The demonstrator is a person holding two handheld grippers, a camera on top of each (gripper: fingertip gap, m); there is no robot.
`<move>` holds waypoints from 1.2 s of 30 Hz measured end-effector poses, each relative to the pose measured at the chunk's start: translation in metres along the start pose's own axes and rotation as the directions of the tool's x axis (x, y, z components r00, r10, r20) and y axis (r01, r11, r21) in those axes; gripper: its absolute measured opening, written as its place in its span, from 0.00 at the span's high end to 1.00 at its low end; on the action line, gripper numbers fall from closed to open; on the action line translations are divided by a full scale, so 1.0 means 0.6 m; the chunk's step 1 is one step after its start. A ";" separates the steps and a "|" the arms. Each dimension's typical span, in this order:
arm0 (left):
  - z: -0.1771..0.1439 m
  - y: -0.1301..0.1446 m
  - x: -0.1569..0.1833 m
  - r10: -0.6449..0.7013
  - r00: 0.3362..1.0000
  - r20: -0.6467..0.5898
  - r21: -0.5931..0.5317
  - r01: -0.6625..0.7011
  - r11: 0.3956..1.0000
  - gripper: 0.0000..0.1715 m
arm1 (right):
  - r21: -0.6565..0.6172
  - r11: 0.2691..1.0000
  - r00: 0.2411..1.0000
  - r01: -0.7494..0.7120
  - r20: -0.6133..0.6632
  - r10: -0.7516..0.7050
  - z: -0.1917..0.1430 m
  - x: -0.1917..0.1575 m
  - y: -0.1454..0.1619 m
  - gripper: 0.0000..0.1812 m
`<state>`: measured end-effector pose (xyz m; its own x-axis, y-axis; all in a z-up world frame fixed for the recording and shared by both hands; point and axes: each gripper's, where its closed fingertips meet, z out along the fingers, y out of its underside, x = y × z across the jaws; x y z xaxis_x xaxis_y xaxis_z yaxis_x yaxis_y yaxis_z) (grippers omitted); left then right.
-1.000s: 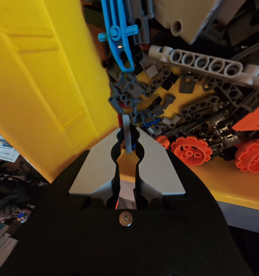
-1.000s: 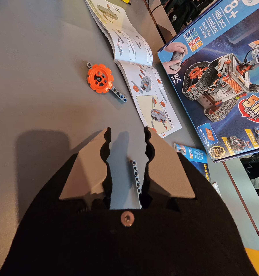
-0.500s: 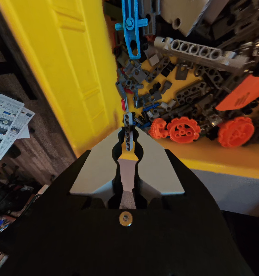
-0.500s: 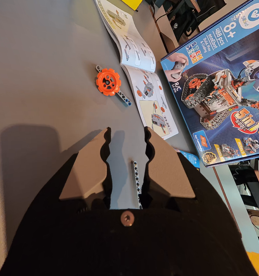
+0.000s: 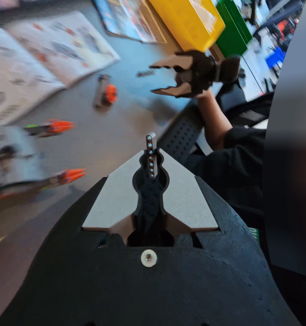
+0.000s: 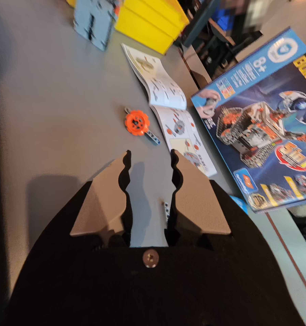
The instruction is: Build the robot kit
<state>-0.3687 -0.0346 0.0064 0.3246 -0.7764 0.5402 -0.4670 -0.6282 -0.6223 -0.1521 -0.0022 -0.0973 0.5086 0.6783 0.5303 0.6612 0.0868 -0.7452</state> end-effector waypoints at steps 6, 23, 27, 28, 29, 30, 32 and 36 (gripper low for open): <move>0.219 0.055 0.078 -0.126 0.951 -0.282 -0.312 0.033 0.949 0.95 | 0.234 0.972 0.989 0.027 0.134 -0.060 -0.033 -0.059 -0.080 0.76; 0.296 0.075 0.045 -0.277 0.909 -0.312 -0.531 0.075 0.844 0.95 | 0.282 0.876 0.874 0.391 0.185 -0.449 -0.003 -0.166 -0.108 0.86; 0.297 0.072 0.038 -0.305 0.900 -0.311 -0.525 0.105 0.845 0.95 | 0.233 0.834 0.840 0.501 0.102 -0.533 0.007 -0.161 -0.103 0.94; 0.295 0.067 0.038 -0.316 0.893 -0.322 -0.513 0.116 0.851 0.95 | 0.229 0.826 0.836 0.515 0.079 -0.543 0.007 -0.158 -0.105 0.94; 0.293 0.061 0.040 -0.321 0.887 -0.333 -0.494 0.125 0.860 0.94 | 0.229 0.824 0.836 0.519 0.068 -0.545 0.005 -0.156 -0.108 0.95; 0.291 0.053 0.039 -0.319 0.887 -0.335 -0.468 0.137 0.873 0.92 | 0.232 0.828 0.841 0.511 0.064 -0.537 0.002 -0.155 -0.110 0.95; 0.285 0.037 0.030 -0.298 0.903 -0.309 -0.406 0.157 0.900 0.86 | 0.226 0.855 0.865 0.467 0.083 -0.494 0.002 -0.148 -0.107 0.95; 0.251 0.004 0.021 -0.168 0.957 -0.236 -0.253 0.106 0.962 0.80 | 0.160 0.952 0.917 0.260 0.268 -0.295 0.012 -0.151 -0.078 0.95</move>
<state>-0.2418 -0.0531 -0.0735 0.1947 -0.6256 0.7555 -0.6225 -0.6740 -0.3977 -0.2333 -0.0625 -0.1132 0.1239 0.7919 0.5980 0.6739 0.3752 -0.6365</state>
